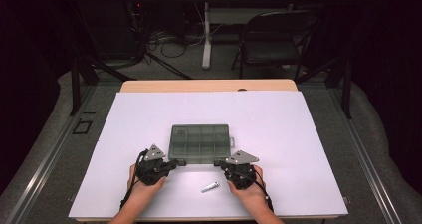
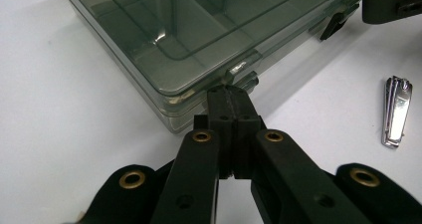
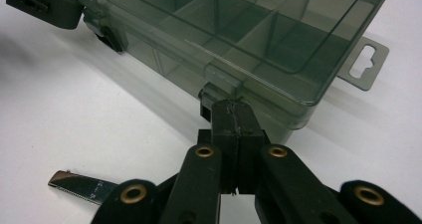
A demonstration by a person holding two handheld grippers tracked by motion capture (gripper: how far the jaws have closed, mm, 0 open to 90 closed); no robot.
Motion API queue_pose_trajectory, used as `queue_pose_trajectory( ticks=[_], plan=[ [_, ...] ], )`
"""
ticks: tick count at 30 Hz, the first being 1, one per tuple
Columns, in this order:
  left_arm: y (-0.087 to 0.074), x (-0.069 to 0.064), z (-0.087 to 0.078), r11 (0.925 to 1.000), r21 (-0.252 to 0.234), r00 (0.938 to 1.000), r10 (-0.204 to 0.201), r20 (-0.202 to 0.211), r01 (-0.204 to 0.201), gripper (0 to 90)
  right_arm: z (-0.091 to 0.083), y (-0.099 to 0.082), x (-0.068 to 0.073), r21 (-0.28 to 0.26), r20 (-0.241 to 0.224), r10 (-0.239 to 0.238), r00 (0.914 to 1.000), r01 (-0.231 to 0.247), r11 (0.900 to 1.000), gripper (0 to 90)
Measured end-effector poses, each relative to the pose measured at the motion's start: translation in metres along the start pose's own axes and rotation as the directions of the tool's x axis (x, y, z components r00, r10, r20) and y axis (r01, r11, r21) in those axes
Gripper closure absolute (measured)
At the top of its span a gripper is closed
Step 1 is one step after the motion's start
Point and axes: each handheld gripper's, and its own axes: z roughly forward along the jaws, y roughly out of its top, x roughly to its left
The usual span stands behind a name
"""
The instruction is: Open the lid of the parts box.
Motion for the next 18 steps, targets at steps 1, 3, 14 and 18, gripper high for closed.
queue_pose_trajectory(
  ticks=[1,3,14,18],
  plan=[
    [0.0,0.0,0.0,1.0,0.0,1.0,0.0,0.0,0.0,90.0,0.0,0.0,0.0,0.0,0.0,0.0,1.0,0.0,1.0,90.0],
    [-0.0001,0.0002,0.0001,1.0,-0.001,1.0,-0.005,0.003,0.005,90.0,0.0009,0.0,0.0013,-0.002,0.003,-0.001,1.0,0.001,1.0,90.0],
    [0.0003,0.0014,-0.0008,0.9999,-0.008,0.9998,-0.015,0.009,0.015,90.0,-0.0008,0.0004,-0.001,-0.02,0.006,0.015,0.9999,-0.015,0.9997,90.0],
    [0.0007,0.0023,-0.0023,0.9996,-0.017,0.9997,-0.021,0.016,0.022,90.0,-0.002,0.0012,-0.0014,-0.024,0.007,0.022,0.9997,-0.022,0.9995,90.0]
  ],
)
